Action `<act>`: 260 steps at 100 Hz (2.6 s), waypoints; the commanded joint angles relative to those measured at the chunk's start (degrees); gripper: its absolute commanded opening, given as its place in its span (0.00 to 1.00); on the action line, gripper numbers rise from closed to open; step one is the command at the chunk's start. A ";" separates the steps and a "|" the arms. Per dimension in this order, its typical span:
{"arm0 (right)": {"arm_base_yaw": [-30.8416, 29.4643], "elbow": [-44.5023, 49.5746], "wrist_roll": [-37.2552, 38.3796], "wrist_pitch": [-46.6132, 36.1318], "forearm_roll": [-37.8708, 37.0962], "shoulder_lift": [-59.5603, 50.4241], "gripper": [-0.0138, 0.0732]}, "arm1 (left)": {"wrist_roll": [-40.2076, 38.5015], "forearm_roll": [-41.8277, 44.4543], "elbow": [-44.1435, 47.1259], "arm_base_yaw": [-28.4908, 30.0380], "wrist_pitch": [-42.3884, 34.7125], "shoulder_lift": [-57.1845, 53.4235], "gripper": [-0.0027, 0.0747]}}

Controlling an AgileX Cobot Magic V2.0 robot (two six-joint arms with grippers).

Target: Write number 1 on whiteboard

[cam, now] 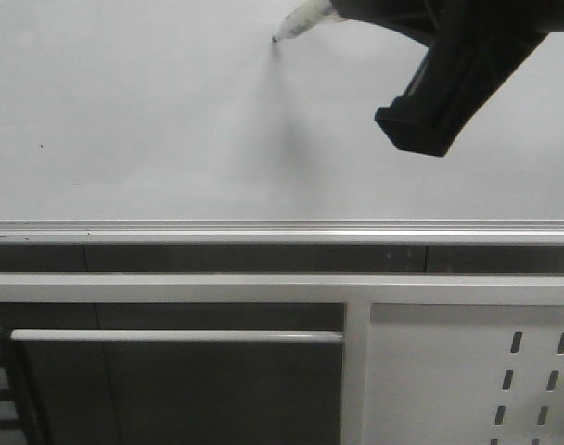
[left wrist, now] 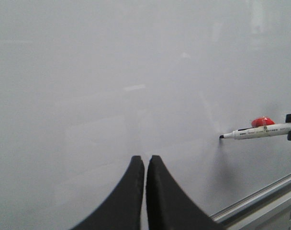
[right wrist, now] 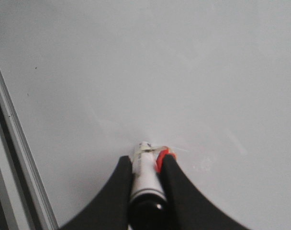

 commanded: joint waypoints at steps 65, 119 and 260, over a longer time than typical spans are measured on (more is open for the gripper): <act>-0.69 -1.59 -0.32 -5.45 3.92 -0.22 0.10 | -0.81 3.33 -1.41 -0.29 -0.79 0.35 0.01; -0.69 -1.59 -0.32 2.65 7.72 1.66 0.10 | -0.81 3.33 -1.41 -0.29 -0.89 0.35 0.01; 8.25 -16.89 -0.21 36.40 44.51 -11.52 0.10 | 32.90 -16.96 -14.66 -0.29 -10.05 23.49 0.48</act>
